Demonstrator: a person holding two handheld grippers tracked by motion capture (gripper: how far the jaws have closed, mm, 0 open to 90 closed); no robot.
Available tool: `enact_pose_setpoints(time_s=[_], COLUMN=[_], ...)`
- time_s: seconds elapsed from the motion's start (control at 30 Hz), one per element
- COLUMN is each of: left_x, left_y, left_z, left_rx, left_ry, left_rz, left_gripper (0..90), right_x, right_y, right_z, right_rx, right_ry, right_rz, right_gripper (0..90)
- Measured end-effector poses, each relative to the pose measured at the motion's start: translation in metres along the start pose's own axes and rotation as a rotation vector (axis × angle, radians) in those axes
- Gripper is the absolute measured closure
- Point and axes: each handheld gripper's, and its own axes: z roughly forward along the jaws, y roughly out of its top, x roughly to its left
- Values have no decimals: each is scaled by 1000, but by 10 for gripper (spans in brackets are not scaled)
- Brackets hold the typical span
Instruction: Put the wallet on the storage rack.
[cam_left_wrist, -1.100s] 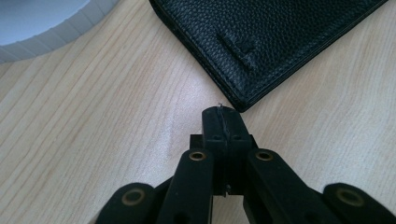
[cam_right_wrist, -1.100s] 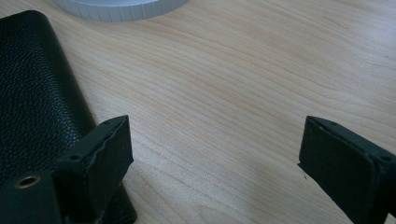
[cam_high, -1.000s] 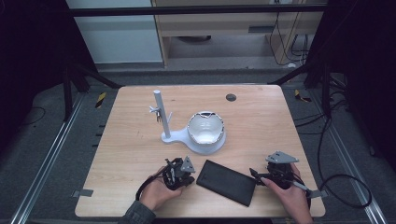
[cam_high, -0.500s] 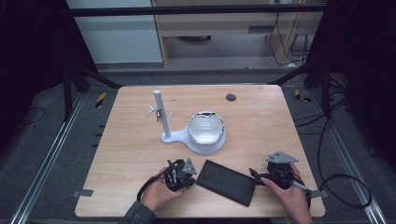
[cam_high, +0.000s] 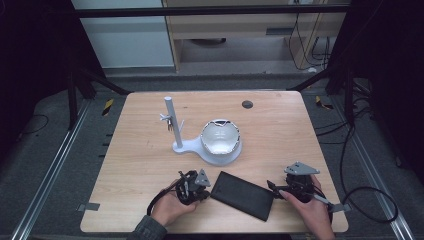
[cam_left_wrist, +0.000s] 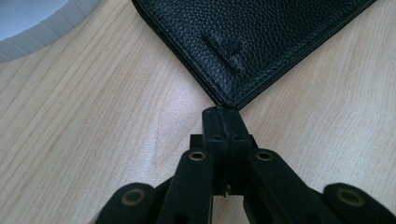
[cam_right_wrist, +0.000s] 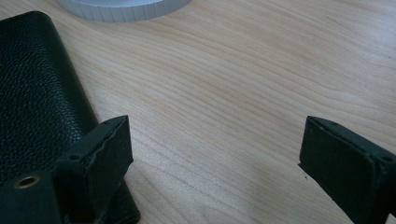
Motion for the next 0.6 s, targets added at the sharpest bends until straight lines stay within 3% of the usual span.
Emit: enact_pose_setpoints(time_s=[0.2,0.6], left_x=[1,4], left_y=[0,-1], left_z=[0,-4], left_rx=[-8,-56], left_ry=[6,-7], left_rz=[-7,-36], left_gripper=[900,900], right_x=[8,55], right_y=[3,15], right_z=[-5,-11], right_rx=[-18,-29], right_ry=[26,133], right_rz=[-9,-110], right_gripper=[97,88])
